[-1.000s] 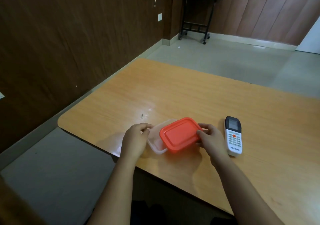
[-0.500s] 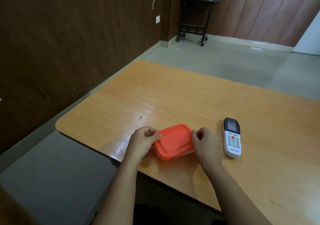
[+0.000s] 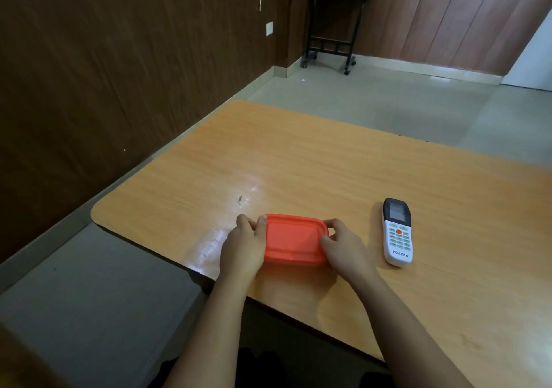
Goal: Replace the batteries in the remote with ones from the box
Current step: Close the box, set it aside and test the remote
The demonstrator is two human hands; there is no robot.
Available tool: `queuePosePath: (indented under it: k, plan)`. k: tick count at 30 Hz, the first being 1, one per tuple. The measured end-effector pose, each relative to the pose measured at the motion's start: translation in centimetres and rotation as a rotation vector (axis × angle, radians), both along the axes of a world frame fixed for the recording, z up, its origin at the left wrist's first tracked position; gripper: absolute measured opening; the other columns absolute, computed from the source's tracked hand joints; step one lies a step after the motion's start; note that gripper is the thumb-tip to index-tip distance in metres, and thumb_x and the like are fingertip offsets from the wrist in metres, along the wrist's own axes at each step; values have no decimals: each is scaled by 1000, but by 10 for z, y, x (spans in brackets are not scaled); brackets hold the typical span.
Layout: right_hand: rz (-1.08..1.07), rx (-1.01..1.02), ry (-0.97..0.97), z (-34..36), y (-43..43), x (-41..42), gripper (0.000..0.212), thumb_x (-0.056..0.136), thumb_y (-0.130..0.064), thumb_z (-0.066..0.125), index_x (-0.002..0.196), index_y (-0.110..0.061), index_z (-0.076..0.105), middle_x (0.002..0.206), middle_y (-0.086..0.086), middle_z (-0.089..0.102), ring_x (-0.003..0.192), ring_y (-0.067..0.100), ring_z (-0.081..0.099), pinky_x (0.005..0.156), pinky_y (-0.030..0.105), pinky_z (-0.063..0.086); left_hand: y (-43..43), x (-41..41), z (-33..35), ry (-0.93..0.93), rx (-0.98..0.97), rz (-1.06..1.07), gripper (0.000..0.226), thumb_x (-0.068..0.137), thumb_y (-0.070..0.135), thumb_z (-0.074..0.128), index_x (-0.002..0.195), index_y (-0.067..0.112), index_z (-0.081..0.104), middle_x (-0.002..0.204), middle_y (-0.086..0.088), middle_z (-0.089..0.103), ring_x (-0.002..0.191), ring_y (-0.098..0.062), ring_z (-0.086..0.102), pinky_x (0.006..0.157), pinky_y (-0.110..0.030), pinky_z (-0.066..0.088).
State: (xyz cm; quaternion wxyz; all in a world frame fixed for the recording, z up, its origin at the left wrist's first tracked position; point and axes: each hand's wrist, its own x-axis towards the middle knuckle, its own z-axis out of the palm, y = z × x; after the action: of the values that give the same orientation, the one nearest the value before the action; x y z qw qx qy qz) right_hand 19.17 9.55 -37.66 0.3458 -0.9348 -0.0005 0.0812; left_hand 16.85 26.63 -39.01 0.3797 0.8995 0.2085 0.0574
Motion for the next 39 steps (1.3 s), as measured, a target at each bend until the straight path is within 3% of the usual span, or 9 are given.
queuePosePath:
  k: [8, 17, 21, 24, 26, 30, 33, 35, 39]
  plan:
    - [-114, 91, -141, -20, 7, -3, 33, 102, -30, 31, 103, -14, 59, 94, 12, 68, 90, 32, 62, 73, 38, 46, -14, -1, -7, -34, 134, 37, 35, 103, 34, 22, 98, 8, 45, 62, 3, 47, 53, -15, 44, 44, -30, 25]
    - [-138, 104, -176, -26, 6, -3, 31, 101, -30, 34, 106, -16, 61, 93, 10, 69, 88, 30, 62, 72, 36, 45, -13, -2, -3, -27, 75, 20, 40, 102, 35, 24, 100, 6, 51, 69, 2, 50, 64, -18, 50, 53, -32, 33]
    - [-137, 395, -182, -16, 9, -1, 25, 100, -32, 38, 102, -23, 62, 88, -5, 65, 83, 15, 59, 67, 29, 43, -6, -6, 8, -57, -46, 29, 42, 98, 50, 25, 92, 14, 46, 84, -3, 56, 72, -21, 56, 59, -33, 43]
    - [-155, 650, -43, -7, 15, -1, 29, 99, -40, 39, 115, -26, 59, 91, -4, 62, 77, 13, 59, 66, 29, 50, 6, -6, 15, -50, -310, 98, 28, 99, 45, 29, 107, 19, 39, 83, -2, 55, 77, -29, 63, 70, -48, 57]
    - [-121, 687, 82, -4, 18, -3, 28, 100, -39, 39, 116, -24, 57, 89, 1, 59, 68, 13, 56, 55, 21, 48, 18, -7, 19, -71, -377, 131, 23, 102, 35, 27, 121, 26, 35, 97, -1, 53, 75, -26, 62, 62, -42, 58]
    - [-5, 576, 124, -8, 25, -6, 24, 98, -30, 46, 115, -20, 59, 88, 3, 63, 70, 15, 59, 68, 36, 53, 39, -17, 16, -49, -342, 41, 35, 102, 34, 28, 136, 34, 36, 131, -5, 50, 93, -23, 62, 48, -22, 47]
    - [61, 516, 119, -13, 26, -7, 25, 97, -27, 48, 118, -20, 60, 88, 1, 66, 71, 13, 60, 73, 34, 52, 39, -27, 9, 12, -339, -36, 68, 86, 54, 56, 143, 32, 27, 140, -5, 43, 114, -25, 54, 73, -30, 53]
    - [109, 476, 116, -14, 25, -7, 25, 97, -23, 47, 118, -21, 60, 86, 0, 66, 71, 11, 60, 76, 34, 52, 36, -30, 4, 66, -110, -55, 102, 65, 58, 76, 146, 32, 20, 141, -3, 39, 124, -26, 47, 92, -40, 49]
    - [162, 379, 93, -17, 22, -8, 26, 97, -24, 47, 118, -23, 62, 93, 1, 68, 82, 12, 62, 83, 36, 51, 41, -26, 2, -15, 95, 64, 102, 58, 61, 77, 143, 32, 29, 129, -3, 50, 119, -26, 49, 91, -44, 50]
